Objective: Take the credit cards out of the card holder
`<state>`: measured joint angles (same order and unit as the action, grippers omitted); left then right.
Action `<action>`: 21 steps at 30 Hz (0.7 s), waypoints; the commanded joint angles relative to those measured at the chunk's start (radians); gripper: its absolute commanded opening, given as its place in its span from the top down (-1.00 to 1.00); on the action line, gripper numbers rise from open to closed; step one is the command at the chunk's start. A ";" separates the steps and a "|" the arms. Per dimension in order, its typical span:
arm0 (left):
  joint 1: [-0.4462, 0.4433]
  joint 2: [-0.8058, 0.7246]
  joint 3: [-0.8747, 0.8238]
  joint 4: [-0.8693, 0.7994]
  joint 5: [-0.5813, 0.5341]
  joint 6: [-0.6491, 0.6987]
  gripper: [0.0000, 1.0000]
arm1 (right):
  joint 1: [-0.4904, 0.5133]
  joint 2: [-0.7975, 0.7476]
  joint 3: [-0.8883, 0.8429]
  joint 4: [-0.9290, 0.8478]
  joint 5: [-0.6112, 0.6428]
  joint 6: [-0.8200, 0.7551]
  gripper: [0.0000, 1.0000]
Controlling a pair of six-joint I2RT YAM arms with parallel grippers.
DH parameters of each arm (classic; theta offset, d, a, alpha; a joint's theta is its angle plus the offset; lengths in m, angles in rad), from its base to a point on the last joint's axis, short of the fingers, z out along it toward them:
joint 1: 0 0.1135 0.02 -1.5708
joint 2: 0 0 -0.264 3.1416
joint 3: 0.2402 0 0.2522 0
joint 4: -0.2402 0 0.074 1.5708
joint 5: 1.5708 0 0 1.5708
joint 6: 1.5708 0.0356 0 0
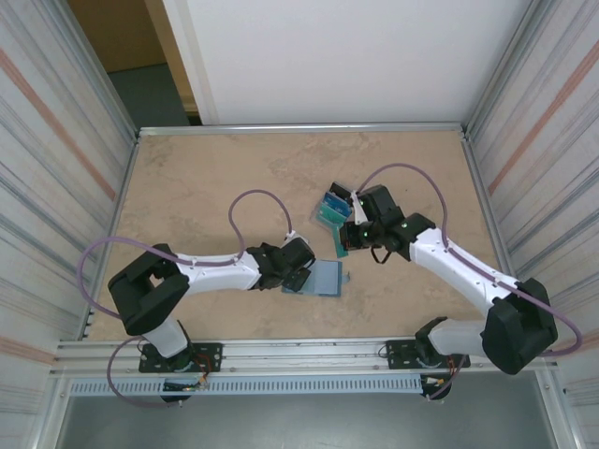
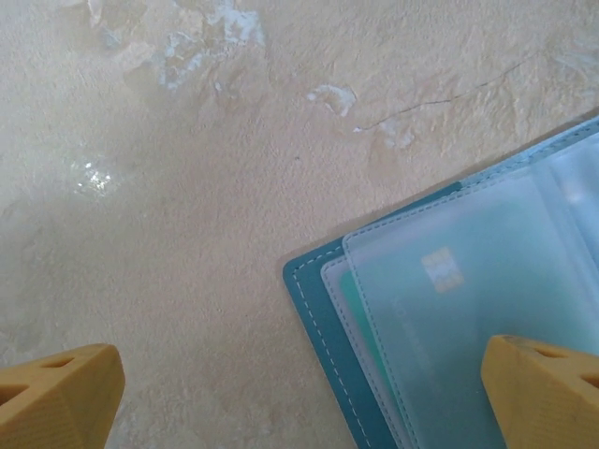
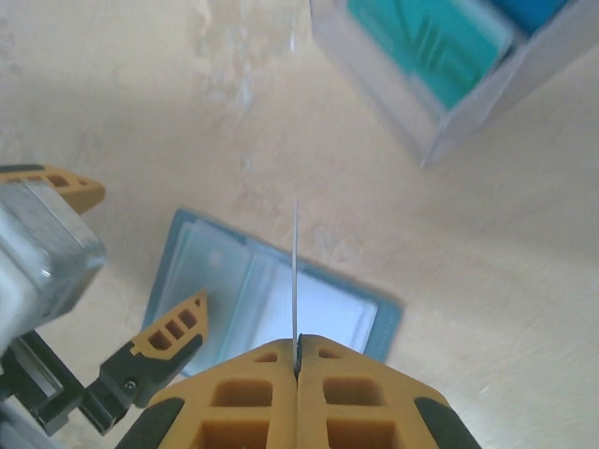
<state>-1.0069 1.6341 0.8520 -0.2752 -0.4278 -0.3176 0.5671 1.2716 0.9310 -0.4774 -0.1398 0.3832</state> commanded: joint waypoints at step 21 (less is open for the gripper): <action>-0.001 -0.168 -0.063 -0.024 0.009 -0.073 -0.97 | -0.056 0.473 0.423 -0.057 0.113 -0.649 1.00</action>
<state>-1.0035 1.5124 0.8055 -0.2699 -0.4133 -0.3519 0.5205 1.7123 1.3121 -0.4957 -0.0048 -0.2070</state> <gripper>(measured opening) 0.987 0.055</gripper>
